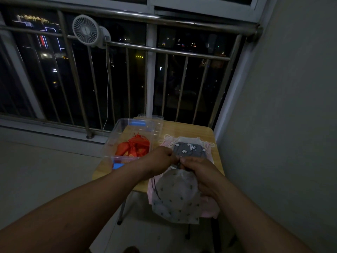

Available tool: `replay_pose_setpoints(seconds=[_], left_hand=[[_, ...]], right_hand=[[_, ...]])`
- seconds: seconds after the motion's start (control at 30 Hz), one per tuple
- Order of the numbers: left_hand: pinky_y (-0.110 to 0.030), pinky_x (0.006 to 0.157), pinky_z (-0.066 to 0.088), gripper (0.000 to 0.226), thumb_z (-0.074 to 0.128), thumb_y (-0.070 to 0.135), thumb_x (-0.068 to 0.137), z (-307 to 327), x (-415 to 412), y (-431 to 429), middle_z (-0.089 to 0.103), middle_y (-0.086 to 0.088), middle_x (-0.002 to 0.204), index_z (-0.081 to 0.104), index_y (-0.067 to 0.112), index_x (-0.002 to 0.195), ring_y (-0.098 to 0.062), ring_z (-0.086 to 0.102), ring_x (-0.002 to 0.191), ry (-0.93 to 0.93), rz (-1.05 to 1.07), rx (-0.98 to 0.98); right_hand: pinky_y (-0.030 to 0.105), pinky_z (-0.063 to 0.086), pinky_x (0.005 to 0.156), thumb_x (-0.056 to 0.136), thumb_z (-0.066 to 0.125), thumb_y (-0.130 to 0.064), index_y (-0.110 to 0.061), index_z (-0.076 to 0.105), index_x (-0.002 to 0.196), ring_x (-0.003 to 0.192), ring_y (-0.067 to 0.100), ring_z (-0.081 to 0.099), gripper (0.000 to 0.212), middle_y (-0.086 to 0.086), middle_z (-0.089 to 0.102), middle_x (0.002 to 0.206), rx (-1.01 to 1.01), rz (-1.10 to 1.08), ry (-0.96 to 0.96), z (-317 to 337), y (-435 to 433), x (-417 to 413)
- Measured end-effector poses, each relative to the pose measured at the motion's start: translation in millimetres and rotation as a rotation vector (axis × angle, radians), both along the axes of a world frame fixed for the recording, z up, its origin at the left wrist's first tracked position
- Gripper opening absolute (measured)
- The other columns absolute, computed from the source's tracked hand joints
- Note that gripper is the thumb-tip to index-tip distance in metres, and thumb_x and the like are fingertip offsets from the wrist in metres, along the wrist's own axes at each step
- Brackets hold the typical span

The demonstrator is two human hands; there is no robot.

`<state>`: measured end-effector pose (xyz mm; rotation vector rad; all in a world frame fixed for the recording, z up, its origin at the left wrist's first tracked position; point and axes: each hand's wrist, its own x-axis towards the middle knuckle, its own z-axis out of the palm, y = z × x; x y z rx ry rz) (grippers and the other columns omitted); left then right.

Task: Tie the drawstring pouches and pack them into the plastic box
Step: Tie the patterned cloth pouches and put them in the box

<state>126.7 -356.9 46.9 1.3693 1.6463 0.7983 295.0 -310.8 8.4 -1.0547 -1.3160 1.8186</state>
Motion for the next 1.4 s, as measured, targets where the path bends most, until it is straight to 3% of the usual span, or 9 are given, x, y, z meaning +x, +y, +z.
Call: replay_pose_setpoints(seconds=[0.23,0.37,0.47,0.63,0.83,0.97,1.2,1.33,1.4], left_hand=[[-0.01,0.039,0.035,0.025,0.06,0.025,0.104,-4.6,0.4,-2.6,0.054,0.015,0.043,0.071,0.007,0.092,0.006,0.048,0.036,-0.044,0.001,0.014],[-0.016,0.044,0.035,0.028,0.061,0.032,0.103,-9.1,-2.1,-2.7,0.057,0.006,0.063,0.073,0.008,0.093,-0.001,0.047,0.047,0.05,-0.013,0.031],[-0.017,0.045,0.035,0.026,0.06,0.031,0.103,-9.5,-1.8,-3.6,0.056,0.005,0.064,0.072,0.009,0.094,-0.004,0.046,0.051,0.066,-0.028,0.017],[-0.02,0.049,0.037,0.024,0.061,0.03,0.102,-11.5,-7.5,-3.7,0.055,0.002,0.07,0.072,0.009,0.101,-0.008,0.046,0.056,0.083,-0.067,-0.064],[-0.024,0.046,0.03,0.024,0.059,0.026,0.102,-13.8,-1.1,-6.5,0.047,0.0,0.069,0.067,0.005,0.111,-0.01,0.037,0.05,-0.073,-0.084,-0.159],[-0.024,0.053,0.039,0.028,0.059,0.03,0.102,-11.7,1.1,-4.1,0.056,-0.003,0.072,0.073,0.007,0.095,-0.014,0.047,0.06,-0.113,-0.08,-0.116],[-0.012,0.058,0.048,0.019,0.072,0.017,0.094,-11.7,-4.7,2.1,0.068,-0.004,0.083,0.075,0.0,0.102,-0.006,0.057,0.069,-0.011,-0.112,0.03],[-0.025,0.08,0.056,0.013,0.074,0.017,0.093,-19.4,-10.1,1.4,0.072,-0.01,0.092,0.073,0.005,0.096,-0.009,0.065,0.085,-0.014,-0.153,0.128],[-0.019,0.078,0.054,0.015,0.073,0.018,0.094,-21.3,-12.2,-1.9,0.072,-0.014,0.099,0.071,0.004,0.099,-0.009,0.065,0.087,0.0,-0.179,0.187]], right_hand=[[0.035,0.052,0.081,0.095,0.067,-0.005,-0.005,0.075,0.07,0.074,0.023,0.065,0.026,0.012,0.07,0.073,0.058,-0.017,-0.124,-8.6,-2.6,-1.6],[0.034,0.049,0.075,0.095,0.063,-0.002,-0.007,0.073,0.066,0.069,0.024,0.062,0.031,0.013,0.067,0.069,0.045,-0.073,-0.101,-11.0,-3.0,-6.0],[0.038,0.049,0.08,0.093,0.064,-0.005,-0.012,0.075,0.064,0.076,0.027,0.063,0.032,0.014,0.069,0.072,0.039,-0.081,-0.09,-12.1,-1.5,-7.4],[0.041,0.05,0.085,0.094,0.067,-0.007,-0.012,0.077,0.068,0.08,0.028,0.063,0.028,0.016,0.069,0.078,0.077,-0.056,-0.068,-11.5,1.0,-0.7],[0.04,0.056,0.091,0.091,0.07,-0.002,-0.008,0.08,0.085,0.089,0.025,0.072,0.013,0.014,0.078,0.09,0.144,-0.036,-0.14,-13.9,2.5,4.5],[0.033,0.059,0.088,0.092,0.07,-0.001,0.001,0.077,0.098,0.089,0.022,0.073,0.009,0.013,0.079,0.092,0.2,-0.038,-0.181,-10.7,4.6,5.0],[0.046,0.054,0.098,0.093,0.069,0.0,0.002,0.075,0.095,0.091,0.026,0.067,0.007,0.017,0.074,0.093,0.232,-0.027,-0.16,-4.6,7.7,8.4],[0.054,0.05,0.104,0.092,0.071,-0.003,0.001,0.075,0.097,0.095,0.028,0.068,0.008,0.024,0.075,0.103,0.253,-0.008,-0.176,-7.4,10.9,7.2],[0.056,0.049,0.107,0.09,0.073,-0.006,-0.002,0.077,0.098,0.099,0.03,0.069,0.009,0.024,0.075,0.105,0.237,0.022,-0.153,-9.5,13.0,8.4]])
